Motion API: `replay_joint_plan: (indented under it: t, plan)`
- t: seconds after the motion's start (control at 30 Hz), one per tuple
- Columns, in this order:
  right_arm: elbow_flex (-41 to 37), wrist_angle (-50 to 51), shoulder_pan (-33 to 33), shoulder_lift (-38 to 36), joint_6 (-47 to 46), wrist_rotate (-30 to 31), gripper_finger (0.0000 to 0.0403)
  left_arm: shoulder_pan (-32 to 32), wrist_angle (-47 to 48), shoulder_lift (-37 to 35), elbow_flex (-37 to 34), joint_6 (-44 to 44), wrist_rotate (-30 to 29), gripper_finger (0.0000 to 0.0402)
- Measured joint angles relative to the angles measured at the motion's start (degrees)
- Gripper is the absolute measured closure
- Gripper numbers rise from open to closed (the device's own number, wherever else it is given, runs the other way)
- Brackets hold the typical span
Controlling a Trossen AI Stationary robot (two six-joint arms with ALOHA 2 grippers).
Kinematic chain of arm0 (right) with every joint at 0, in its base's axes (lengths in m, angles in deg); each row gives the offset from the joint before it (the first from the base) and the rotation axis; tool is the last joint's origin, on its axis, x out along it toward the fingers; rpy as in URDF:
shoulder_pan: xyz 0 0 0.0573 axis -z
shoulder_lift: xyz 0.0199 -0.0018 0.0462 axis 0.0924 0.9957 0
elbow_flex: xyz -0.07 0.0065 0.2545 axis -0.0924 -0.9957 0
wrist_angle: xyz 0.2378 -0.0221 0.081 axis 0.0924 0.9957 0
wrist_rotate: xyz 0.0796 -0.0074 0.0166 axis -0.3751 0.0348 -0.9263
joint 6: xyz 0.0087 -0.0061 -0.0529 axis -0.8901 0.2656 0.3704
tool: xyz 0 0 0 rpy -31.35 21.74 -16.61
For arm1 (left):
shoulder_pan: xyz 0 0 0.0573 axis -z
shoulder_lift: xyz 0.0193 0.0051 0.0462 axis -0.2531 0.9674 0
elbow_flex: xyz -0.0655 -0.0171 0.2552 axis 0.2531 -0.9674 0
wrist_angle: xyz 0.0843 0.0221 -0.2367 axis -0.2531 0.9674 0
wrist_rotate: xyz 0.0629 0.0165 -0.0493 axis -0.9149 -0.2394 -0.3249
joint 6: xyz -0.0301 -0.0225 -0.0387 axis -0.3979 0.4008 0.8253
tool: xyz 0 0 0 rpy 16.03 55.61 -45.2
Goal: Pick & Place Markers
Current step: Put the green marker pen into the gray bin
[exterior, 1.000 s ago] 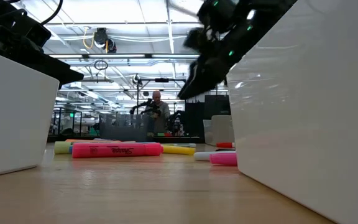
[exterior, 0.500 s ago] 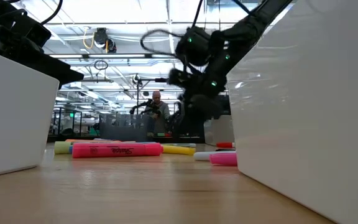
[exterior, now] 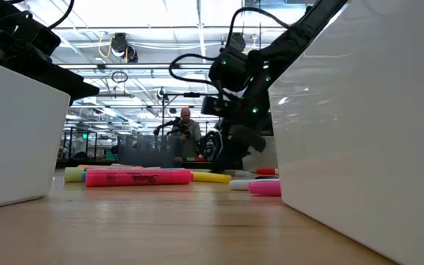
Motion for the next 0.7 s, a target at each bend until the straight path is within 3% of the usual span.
replay_joint_plan:
  t: [0.37, 0.7]
  plan:
    - [0.05, 0.43, -0.39, 2.10, -3.07, 0.15, 0.0292, 0.00, 0.00, 0.02, 0.00, 0.00, -0.03, 0.0151]
    - [-0.07, 2.95, -0.68, 1.82, -4.98, -0.14, 0.0385, 0.01, 0.00, 0.01, 0.00, 0.00, -0.03, 0.0151]
